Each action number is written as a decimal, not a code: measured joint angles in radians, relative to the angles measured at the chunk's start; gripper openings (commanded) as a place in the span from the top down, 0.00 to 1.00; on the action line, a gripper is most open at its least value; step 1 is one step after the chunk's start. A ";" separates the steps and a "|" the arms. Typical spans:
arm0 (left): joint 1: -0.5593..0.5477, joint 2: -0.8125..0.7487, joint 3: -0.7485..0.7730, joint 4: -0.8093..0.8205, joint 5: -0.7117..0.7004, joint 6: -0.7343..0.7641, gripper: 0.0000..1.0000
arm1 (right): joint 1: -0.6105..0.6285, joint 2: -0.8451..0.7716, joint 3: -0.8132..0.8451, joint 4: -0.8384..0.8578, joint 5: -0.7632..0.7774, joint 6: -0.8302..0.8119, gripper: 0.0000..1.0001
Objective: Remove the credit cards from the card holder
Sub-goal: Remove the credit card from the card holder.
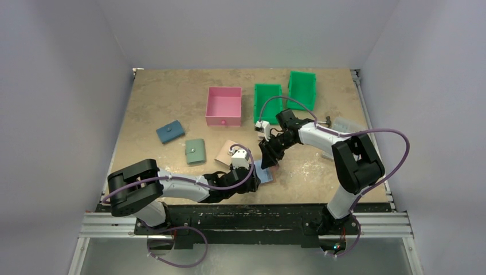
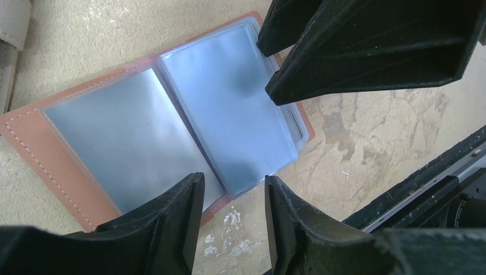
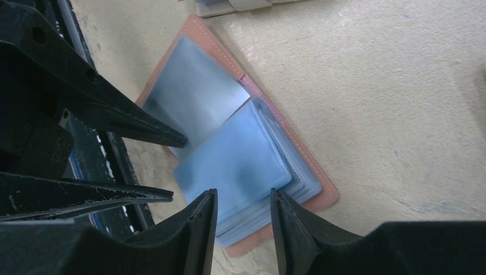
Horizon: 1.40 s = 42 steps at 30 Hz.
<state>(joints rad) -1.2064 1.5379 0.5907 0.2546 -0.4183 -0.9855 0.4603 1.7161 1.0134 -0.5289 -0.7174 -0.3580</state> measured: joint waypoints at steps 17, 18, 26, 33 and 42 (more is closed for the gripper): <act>0.002 0.000 0.000 0.027 0.021 -0.002 0.24 | 0.005 0.034 0.002 -0.033 -0.124 -0.003 0.55; 0.002 0.000 0.000 0.029 0.022 -0.002 0.24 | 0.005 0.034 0.003 -0.037 -0.143 -0.005 0.55; 0.004 0.001 0.001 0.018 0.014 -0.018 0.41 | 0.011 0.061 0.022 -0.086 -0.269 -0.049 0.55; 0.010 0.001 0.002 -0.049 -0.031 -0.056 0.61 | 0.017 0.058 0.037 -0.106 -0.284 -0.073 0.54; 0.011 -0.023 0.001 -0.107 -0.076 -0.087 0.59 | 0.017 -0.048 0.036 -0.050 -0.126 -0.046 0.53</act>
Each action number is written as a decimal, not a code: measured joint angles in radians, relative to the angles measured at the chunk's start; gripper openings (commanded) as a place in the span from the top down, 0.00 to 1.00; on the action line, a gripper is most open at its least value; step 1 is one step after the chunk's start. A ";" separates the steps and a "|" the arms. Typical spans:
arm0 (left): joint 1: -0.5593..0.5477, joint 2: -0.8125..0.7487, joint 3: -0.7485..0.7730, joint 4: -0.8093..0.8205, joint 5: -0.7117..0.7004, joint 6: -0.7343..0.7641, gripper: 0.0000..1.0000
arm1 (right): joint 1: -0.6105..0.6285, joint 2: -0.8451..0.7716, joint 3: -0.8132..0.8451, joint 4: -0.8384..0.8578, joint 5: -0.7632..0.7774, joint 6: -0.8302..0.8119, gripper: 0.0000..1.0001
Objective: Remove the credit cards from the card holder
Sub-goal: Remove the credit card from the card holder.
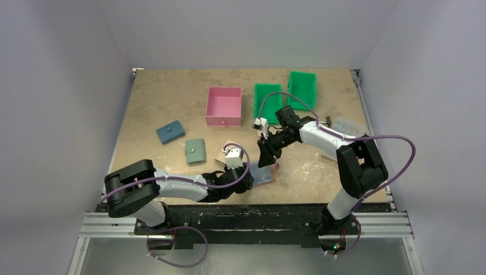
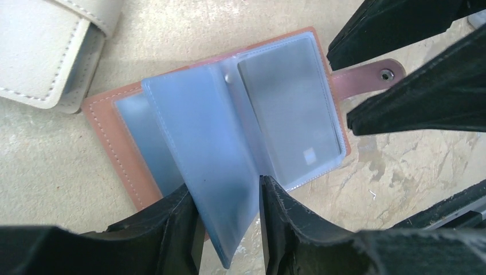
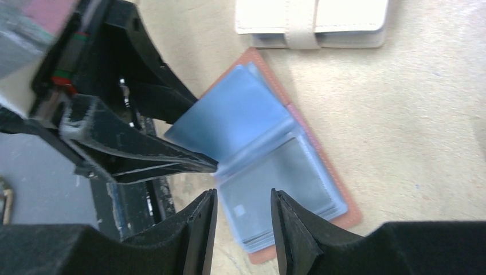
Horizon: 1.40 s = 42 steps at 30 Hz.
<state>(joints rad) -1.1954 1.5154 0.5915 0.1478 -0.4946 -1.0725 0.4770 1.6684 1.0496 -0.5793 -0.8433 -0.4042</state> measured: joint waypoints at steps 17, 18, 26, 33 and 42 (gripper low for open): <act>0.002 -0.011 0.009 -0.060 -0.031 -0.027 0.57 | 0.000 0.048 -0.020 0.047 0.169 0.064 0.51; 0.002 -0.011 0.009 -0.060 -0.031 -0.027 0.57 | 0.000 0.053 -0.020 0.046 0.173 0.064 0.51; 0.002 -0.011 0.009 -0.059 -0.030 -0.027 0.56 | 0.000 0.061 -0.020 0.047 0.180 0.066 0.51; 0.002 -0.010 0.011 -0.053 -0.024 -0.017 0.54 | -0.002 0.069 -0.020 0.046 0.160 0.064 0.51; 0.004 -0.007 0.013 -0.046 -0.011 -0.005 0.52 | -0.007 0.085 -0.019 0.034 0.106 0.062 0.52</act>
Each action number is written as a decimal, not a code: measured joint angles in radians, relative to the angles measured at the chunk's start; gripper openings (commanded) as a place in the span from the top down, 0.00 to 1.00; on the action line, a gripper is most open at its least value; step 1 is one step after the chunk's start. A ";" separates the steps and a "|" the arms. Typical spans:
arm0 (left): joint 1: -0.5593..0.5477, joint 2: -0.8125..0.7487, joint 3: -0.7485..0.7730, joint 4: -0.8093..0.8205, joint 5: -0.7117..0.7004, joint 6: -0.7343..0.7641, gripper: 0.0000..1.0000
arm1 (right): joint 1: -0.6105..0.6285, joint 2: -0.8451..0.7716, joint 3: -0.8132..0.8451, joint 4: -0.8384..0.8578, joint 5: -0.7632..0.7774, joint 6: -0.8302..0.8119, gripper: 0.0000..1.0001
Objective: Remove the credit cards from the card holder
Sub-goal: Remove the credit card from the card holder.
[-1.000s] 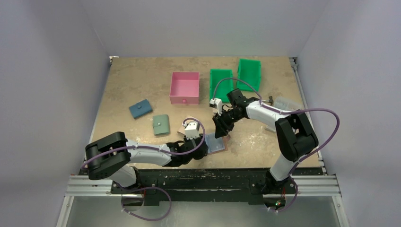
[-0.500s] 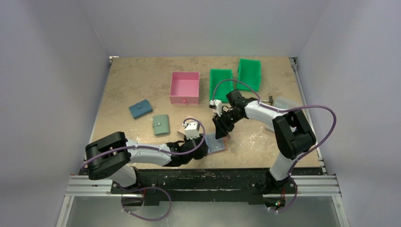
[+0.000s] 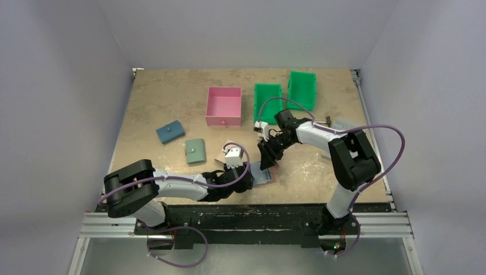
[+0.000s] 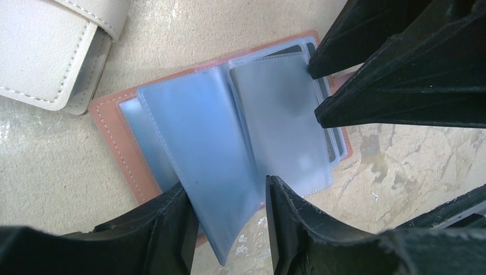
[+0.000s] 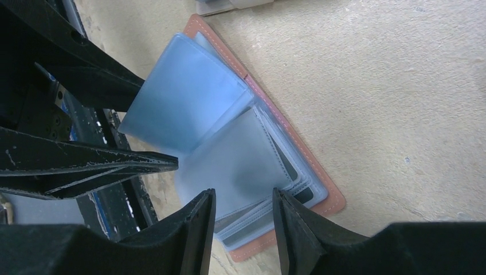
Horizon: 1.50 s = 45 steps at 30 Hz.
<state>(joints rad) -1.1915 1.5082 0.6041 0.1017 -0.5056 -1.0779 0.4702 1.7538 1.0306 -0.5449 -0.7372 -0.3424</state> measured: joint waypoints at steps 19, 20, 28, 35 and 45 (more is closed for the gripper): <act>0.000 0.024 0.006 0.093 0.064 0.068 0.31 | -0.003 0.046 0.008 -0.023 -0.131 -0.006 0.53; 0.000 0.029 0.010 0.095 0.066 0.070 0.31 | -0.003 0.049 0.008 -0.026 -0.141 -0.006 0.53; 0.000 0.061 0.042 0.101 0.080 0.078 0.29 | 0.001 0.066 0.009 -0.039 -0.180 -0.007 0.53; 0.000 0.095 0.084 0.071 0.075 0.077 0.43 | 0.001 0.084 0.009 -0.046 -0.211 -0.007 0.53; -0.001 0.117 0.105 0.028 0.068 0.064 0.64 | 0.001 0.093 0.023 -0.045 -0.227 -0.042 0.53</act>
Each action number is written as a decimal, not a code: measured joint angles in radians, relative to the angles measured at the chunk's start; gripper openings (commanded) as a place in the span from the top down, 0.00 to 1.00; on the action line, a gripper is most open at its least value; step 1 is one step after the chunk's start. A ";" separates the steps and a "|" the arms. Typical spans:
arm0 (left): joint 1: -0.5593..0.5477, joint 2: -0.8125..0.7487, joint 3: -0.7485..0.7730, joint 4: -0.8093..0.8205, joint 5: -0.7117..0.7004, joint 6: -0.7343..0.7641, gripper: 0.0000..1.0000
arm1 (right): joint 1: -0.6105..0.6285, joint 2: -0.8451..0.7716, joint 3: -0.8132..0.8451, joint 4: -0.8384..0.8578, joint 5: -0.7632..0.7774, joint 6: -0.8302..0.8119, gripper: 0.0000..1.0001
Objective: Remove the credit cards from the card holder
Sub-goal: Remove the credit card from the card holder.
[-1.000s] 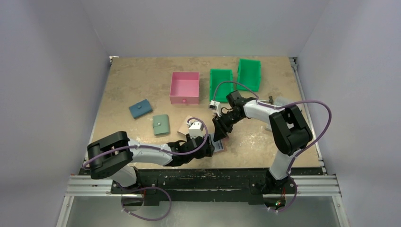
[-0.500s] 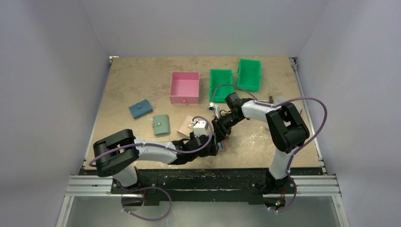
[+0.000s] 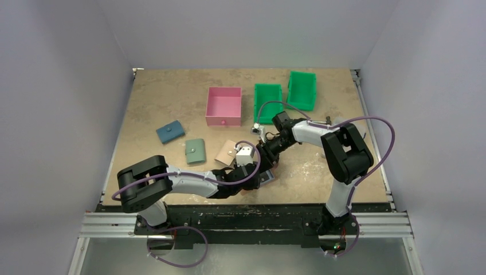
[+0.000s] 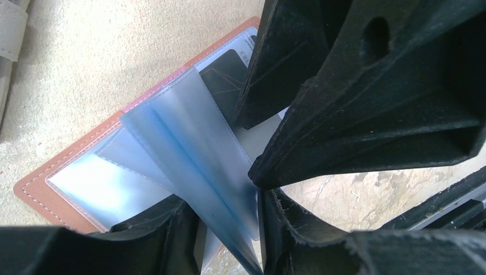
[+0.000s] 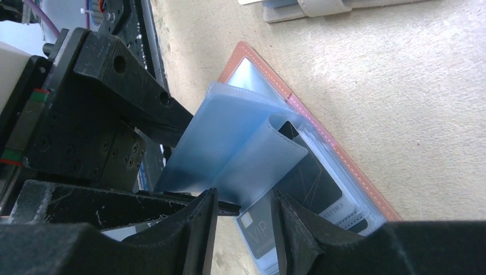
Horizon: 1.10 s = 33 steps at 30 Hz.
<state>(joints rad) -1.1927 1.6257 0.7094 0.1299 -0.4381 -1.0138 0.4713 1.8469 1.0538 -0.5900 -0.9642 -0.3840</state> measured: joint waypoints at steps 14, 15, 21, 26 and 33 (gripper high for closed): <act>-0.001 -0.005 -0.011 -0.008 -0.023 -0.051 0.63 | 0.000 -0.108 0.004 0.018 0.116 0.011 0.52; -0.001 -0.007 -0.014 -0.004 -0.023 -0.053 0.63 | 0.000 -0.107 0.002 0.021 0.126 0.014 0.52; 0.000 -0.025 -0.040 0.015 -0.026 -0.069 0.62 | -0.001 -0.104 -0.006 0.026 0.190 0.026 0.53; 0.001 -0.054 -0.062 0.009 -0.031 -0.075 0.59 | -0.001 -0.093 -0.011 0.030 0.226 0.030 0.53; 0.001 -0.077 -0.079 -0.005 -0.041 -0.085 0.58 | -0.001 -0.084 -0.011 0.031 0.242 0.035 0.54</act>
<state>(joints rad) -1.1915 1.5482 0.6304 0.1253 -0.4789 -1.0992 0.4706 1.7626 1.0431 -0.5594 -0.7223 -0.3485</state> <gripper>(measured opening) 0.415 0.466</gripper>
